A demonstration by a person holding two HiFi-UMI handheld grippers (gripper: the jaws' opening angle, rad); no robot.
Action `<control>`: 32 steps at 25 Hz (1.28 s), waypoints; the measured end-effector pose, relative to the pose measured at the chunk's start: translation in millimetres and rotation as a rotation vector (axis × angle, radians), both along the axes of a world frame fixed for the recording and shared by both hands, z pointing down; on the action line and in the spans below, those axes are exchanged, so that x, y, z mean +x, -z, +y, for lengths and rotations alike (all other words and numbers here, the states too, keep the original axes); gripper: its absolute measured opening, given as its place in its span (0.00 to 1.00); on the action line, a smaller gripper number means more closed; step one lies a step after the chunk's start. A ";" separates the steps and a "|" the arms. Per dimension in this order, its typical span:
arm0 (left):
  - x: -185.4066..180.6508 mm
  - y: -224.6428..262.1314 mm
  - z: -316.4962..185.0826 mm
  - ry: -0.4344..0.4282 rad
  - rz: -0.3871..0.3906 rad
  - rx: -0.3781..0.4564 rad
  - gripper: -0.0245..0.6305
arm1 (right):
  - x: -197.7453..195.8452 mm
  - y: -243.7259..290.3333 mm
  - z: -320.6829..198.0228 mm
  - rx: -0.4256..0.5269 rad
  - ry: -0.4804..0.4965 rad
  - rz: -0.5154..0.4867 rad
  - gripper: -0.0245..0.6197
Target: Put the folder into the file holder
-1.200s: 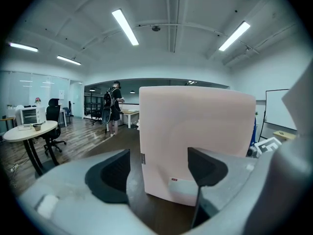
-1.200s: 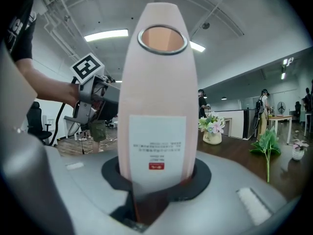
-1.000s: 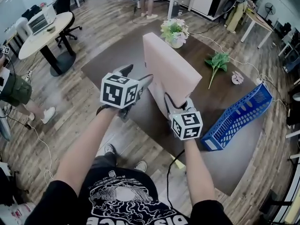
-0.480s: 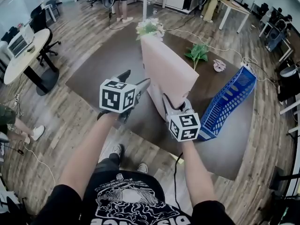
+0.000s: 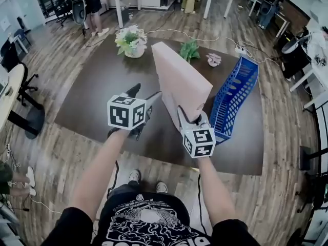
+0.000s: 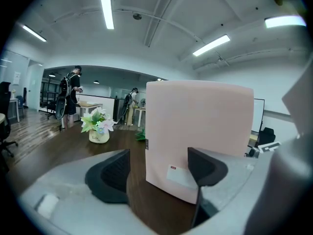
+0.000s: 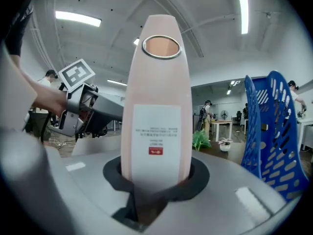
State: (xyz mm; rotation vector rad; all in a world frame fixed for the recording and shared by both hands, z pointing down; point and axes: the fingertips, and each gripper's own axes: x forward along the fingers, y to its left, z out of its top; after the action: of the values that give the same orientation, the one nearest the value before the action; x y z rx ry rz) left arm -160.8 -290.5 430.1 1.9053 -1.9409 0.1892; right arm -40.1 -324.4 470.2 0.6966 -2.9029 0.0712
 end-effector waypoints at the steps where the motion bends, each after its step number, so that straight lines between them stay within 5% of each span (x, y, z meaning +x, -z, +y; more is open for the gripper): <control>1: 3.5 -1.2 -5.4 -0.027 0.001 -0.002 0.60 | 5.1 0.0 -3.8 0.007 -0.033 0.001 0.23; 21: 60.0 -7.4 -61.0 -0.479 0.047 0.002 0.60 | 64.2 -14.3 -12.9 0.038 -0.552 0.084 0.28; 32: 86.7 -15.2 -63.3 -0.661 0.028 -0.020 0.60 | 81.5 -14.3 -9.8 -0.024 -0.743 -0.002 0.23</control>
State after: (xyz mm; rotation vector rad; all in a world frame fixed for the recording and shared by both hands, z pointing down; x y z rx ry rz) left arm -74.1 -353.8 445.3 2.4511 -1.2186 0.3613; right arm 41.5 -334.2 484.5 1.7126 -2.4690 0.1864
